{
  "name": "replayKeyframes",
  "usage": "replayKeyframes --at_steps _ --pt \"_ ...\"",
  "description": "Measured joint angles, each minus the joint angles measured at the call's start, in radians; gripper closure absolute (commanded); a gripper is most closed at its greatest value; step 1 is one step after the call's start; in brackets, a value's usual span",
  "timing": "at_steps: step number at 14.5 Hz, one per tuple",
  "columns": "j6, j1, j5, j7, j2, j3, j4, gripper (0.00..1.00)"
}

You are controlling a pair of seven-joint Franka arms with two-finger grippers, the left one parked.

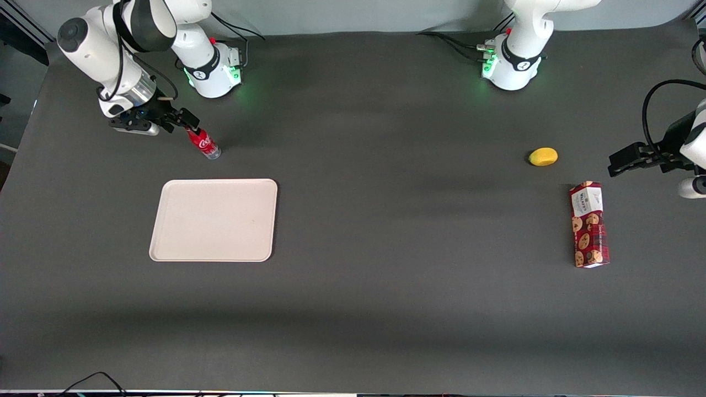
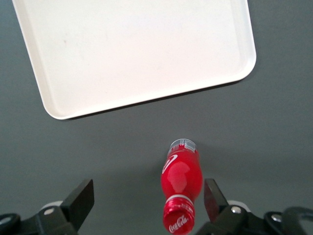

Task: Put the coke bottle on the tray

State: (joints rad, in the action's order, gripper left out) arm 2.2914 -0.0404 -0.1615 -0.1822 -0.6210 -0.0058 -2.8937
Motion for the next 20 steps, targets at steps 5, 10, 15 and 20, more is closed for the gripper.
replayKeyframes --at_steps 5,10,15,20 --pt "0.001 0.007 -0.017 0.0 0.055 -0.003 0.0 0.0" --pt "-0.036 0.007 -0.029 -0.004 0.071 -0.007 0.0 0.0" --pt "-0.038 0.007 -0.029 -0.004 0.08 -0.007 0.0 0.14" --pt "-0.052 0.009 -0.029 -0.005 0.093 -0.009 0.001 0.29"
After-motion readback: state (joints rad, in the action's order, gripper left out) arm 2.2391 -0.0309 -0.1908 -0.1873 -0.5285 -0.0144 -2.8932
